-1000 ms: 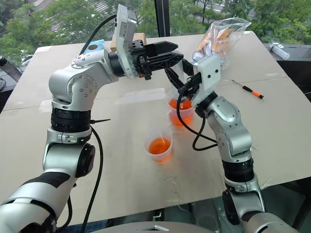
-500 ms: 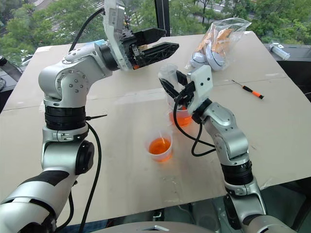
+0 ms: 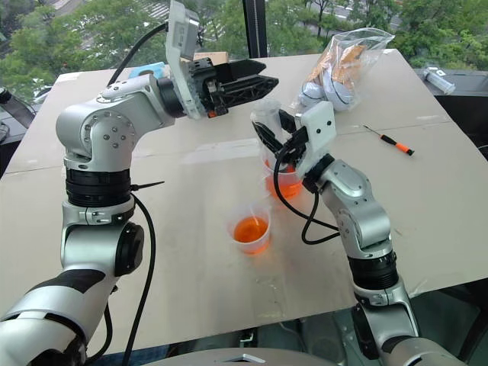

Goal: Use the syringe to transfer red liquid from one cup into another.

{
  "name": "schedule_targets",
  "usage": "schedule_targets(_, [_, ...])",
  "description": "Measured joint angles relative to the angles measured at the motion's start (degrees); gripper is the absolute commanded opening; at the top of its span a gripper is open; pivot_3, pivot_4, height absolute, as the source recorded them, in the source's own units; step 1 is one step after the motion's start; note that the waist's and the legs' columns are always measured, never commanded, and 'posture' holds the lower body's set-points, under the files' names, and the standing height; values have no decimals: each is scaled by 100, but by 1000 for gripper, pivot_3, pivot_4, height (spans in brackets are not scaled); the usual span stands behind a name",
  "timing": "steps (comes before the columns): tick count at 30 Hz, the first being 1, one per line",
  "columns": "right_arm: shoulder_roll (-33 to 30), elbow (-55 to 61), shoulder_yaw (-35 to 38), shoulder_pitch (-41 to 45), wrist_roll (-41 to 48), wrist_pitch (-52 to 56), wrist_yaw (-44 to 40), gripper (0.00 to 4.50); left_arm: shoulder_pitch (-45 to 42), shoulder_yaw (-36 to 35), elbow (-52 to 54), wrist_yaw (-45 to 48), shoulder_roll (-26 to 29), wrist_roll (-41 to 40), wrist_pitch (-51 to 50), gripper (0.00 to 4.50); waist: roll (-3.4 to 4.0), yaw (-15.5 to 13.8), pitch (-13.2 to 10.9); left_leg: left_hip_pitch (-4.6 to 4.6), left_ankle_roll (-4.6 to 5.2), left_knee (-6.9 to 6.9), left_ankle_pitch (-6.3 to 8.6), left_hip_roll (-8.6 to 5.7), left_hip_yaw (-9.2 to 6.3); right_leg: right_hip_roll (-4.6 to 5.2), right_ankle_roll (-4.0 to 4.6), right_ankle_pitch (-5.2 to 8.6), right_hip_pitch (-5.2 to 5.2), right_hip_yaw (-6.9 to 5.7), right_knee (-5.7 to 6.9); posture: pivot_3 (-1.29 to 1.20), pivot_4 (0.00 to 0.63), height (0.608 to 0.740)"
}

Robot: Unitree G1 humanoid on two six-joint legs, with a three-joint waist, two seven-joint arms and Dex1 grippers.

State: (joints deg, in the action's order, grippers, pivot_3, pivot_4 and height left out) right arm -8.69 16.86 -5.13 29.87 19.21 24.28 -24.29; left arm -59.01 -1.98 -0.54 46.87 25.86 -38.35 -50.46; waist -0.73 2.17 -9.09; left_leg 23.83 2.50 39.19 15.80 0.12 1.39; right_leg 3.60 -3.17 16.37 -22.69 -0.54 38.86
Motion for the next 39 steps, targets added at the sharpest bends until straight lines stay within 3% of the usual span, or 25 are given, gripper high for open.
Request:
schedule_targets(19, [0,-10,3,23,-1,-33,17,1488,180,256,-45,192,69,166,85,3177,0,-1,0,0,0,0,0,0,0,0,0,0,0,0,0,0,150,740])
schedule_targets(27, [-8,-11,7,15,-22,-7,83,1488,181,202,-117,223,51,213,161,12,0,-2,0,0,0,0,0,0,0,0,0,0,0,0,0,0,150,740])
schedule_targets(39, [-8,-12,4,15,-23,5,83,1488,197,203,-120,287,30,235,206,12,0,-1,0,0,0,0,0,0,0,0,0,0,0,0,0,0,150,740])
